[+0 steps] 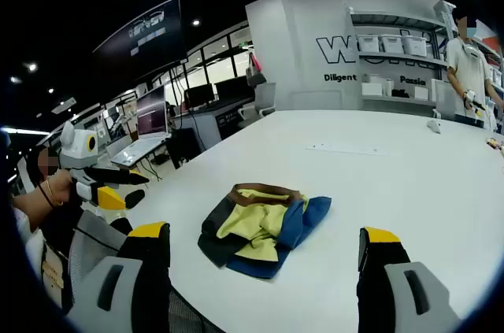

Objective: Fold the garment on the visible template until the final outline fits inside the template.

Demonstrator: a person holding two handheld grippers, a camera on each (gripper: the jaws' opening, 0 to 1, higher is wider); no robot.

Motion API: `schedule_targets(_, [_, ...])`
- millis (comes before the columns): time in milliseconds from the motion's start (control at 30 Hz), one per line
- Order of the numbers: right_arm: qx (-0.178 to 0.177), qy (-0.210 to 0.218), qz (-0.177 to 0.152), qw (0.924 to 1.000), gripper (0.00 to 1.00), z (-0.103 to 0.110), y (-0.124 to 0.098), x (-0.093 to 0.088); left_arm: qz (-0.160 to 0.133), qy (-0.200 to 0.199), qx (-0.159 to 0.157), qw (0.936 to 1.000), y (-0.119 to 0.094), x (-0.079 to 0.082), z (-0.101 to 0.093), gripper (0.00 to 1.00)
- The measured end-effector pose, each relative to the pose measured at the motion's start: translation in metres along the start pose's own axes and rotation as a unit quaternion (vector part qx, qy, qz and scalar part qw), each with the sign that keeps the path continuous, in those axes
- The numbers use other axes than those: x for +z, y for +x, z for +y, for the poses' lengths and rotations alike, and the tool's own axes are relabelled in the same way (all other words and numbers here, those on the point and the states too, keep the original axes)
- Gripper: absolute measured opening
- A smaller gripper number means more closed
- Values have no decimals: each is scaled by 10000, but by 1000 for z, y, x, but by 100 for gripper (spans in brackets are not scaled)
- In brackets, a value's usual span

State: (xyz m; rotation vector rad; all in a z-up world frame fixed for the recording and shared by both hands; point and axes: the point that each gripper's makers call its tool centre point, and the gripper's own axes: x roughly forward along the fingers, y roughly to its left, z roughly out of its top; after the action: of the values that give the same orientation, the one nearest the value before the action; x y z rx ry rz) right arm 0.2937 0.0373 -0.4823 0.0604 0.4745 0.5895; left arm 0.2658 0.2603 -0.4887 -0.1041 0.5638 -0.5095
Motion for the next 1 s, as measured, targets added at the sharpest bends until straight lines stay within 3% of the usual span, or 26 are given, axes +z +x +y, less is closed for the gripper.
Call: schedule_targets(1000, [11, -59, 43, 10000, 99, -2, 1, -3, 87, 102, 286, 9995, -1, 1, 13, 90])
